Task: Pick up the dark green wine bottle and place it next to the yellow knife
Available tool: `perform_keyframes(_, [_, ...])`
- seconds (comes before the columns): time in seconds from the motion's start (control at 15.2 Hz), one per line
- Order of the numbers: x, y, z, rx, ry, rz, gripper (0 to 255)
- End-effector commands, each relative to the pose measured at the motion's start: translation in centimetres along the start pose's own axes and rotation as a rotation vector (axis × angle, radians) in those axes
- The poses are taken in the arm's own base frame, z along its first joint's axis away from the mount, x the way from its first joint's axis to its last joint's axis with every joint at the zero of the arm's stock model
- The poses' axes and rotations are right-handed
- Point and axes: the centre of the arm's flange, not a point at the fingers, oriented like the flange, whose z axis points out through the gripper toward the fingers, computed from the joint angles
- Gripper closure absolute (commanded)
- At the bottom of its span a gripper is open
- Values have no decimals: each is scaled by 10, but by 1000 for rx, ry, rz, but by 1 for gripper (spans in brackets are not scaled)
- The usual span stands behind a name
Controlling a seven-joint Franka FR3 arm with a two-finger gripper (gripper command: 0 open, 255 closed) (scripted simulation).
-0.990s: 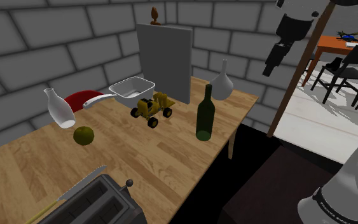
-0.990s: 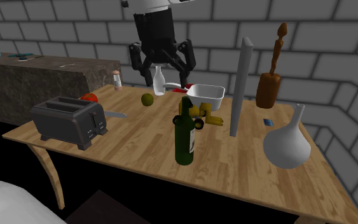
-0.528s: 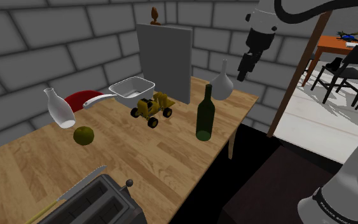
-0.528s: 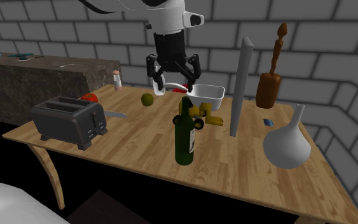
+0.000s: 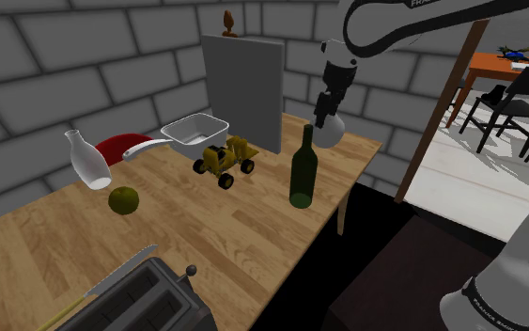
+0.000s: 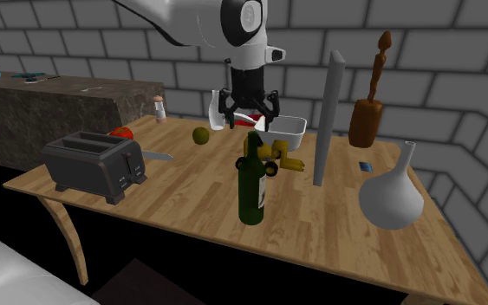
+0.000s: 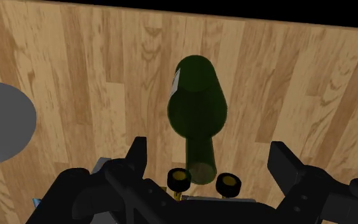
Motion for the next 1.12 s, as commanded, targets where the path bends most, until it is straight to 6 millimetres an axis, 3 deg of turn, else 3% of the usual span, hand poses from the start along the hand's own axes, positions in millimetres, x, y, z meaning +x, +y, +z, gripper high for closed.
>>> perform_keyframes(0.0, [22, 4, 16, 12, -2, -16, 0])
perform_keyframes(0.2, [47, 4, 33, 25, -5, -34, 0])
perform_keyframes(0.66, [47, 3, 73, 25, -5, -34, 0])
perform_keyframes(1.06, [47, 3, 73, 25, -5, -34, 0])
